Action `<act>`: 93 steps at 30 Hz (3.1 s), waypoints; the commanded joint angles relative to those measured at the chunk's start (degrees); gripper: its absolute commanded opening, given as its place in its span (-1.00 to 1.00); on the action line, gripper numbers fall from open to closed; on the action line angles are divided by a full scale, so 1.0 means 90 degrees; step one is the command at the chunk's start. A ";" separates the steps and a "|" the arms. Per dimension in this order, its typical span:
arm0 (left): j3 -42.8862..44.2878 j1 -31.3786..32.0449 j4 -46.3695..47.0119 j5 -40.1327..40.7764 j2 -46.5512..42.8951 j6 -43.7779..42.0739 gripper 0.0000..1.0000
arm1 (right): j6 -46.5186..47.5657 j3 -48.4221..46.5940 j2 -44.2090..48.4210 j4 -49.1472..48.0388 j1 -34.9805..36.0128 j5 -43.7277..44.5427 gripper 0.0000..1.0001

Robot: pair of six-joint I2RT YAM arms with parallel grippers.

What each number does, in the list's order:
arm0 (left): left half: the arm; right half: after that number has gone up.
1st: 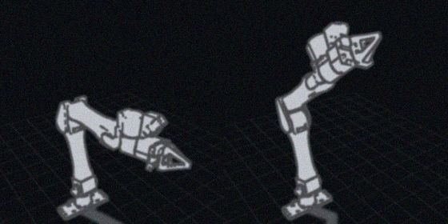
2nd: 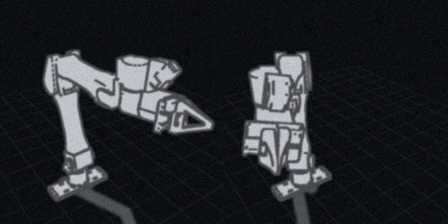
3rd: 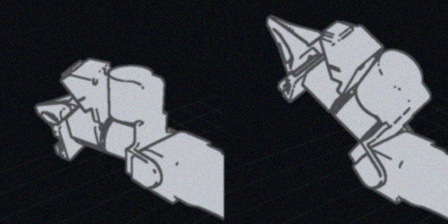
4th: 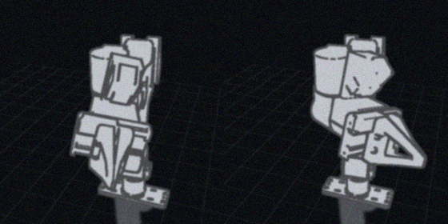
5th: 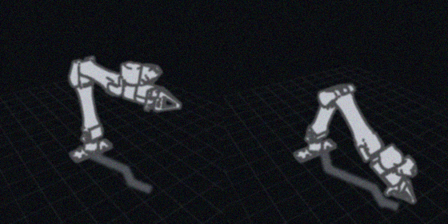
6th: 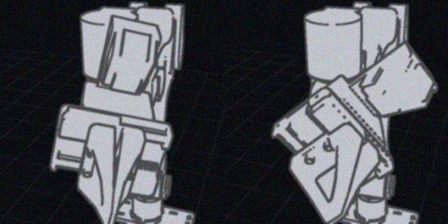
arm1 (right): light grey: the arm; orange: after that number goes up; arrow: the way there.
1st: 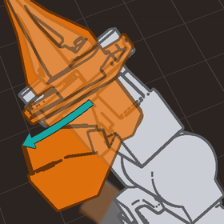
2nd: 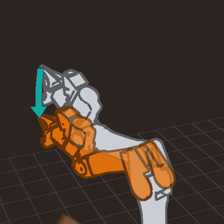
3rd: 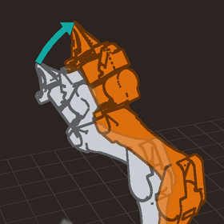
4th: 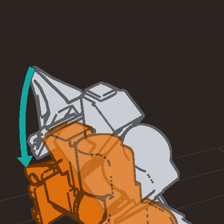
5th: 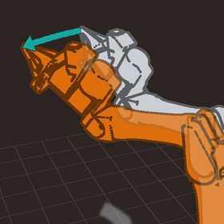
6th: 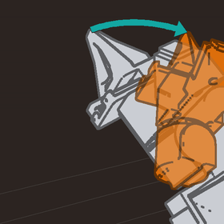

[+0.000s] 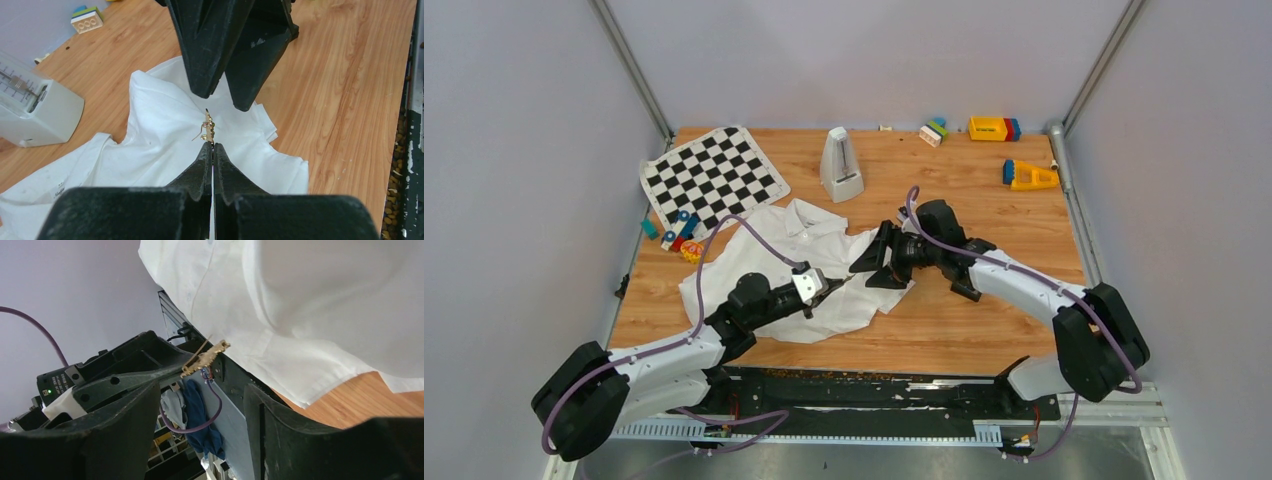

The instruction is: Remove the brooch from the garment

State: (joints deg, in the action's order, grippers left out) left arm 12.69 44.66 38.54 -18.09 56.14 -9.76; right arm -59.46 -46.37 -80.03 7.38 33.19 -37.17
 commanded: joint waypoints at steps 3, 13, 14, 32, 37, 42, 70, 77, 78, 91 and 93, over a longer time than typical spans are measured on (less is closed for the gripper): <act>-0.0006 0.0092 0.0139 0.0138 -0.0069 -0.0302 -1.00 | -0.0426 -0.0544 -0.0397 -0.0502 0.0328 -0.0020 0.16; -0.0055 0.0130 0.0092 0.0238 -0.0216 -0.0360 -1.00 | -0.0432 -0.0657 -0.0776 -0.0570 0.0460 -0.0049 -0.15; -0.0059 0.0132 0.0092 0.0258 -0.0219 -0.0356 -1.00 | -0.0420 -0.0658 -0.0801 -0.0571 0.0470 -0.0057 -0.24; -0.0242 0.0129 -0.0240 0.1697 -0.1400 0.2147 0.47 | 0.1451 -0.0942 -0.0607 -0.0132 0.0286 0.0149 -1.00; 0.0227 0.0105 -0.2582 0.3466 -0.2573 0.4904 0.98 | 0.1870 -0.0413 -0.0193 -0.1285 0.0257 0.0238 -1.00; -0.0295 0.0097 -0.2371 0.2375 -0.3162 0.6948 0.87 | 0.1930 0.0474 0.0594 -0.2897 0.0257 -0.0012 -1.00; -0.0414 0.0141 0.1672 0.1374 -0.1395 0.9410 0.11 | 0.1954 0.1093 0.1721 -0.4114 0.0340 -0.1041 -1.00; -0.0377 0.0164 0.2182 0.1377 -0.0906 0.9489 -0.13 | 0.1944 0.1163 0.1760 -0.4135 0.0375 -0.1091 -1.00; -0.0375 0.0164 0.2229 0.1366 -0.0884 0.9484 -0.12 | 0.1969 0.1151 0.1770 -0.4084 0.0375 -0.1065 -1.00; -0.0294 0.0164 0.2238 0.1311 -0.0794 0.9246 -0.30 | 0.1958 0.1197 0.1571 -0.4218 0.0421 -0.1198 -1.00; -0.0263 0.0164 0.2228 0.1274 -0.0731 0.9226 -0.35 | 0.1975 0.1197 0.1551 -0.4218 0.0440 -0.1211 -1.00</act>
State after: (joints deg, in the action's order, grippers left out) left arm 7.42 45.78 55.86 -5.85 48.75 74.94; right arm -41.93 -35.53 -65.87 -27.31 36.53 -46.83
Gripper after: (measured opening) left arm 0.344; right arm 0.044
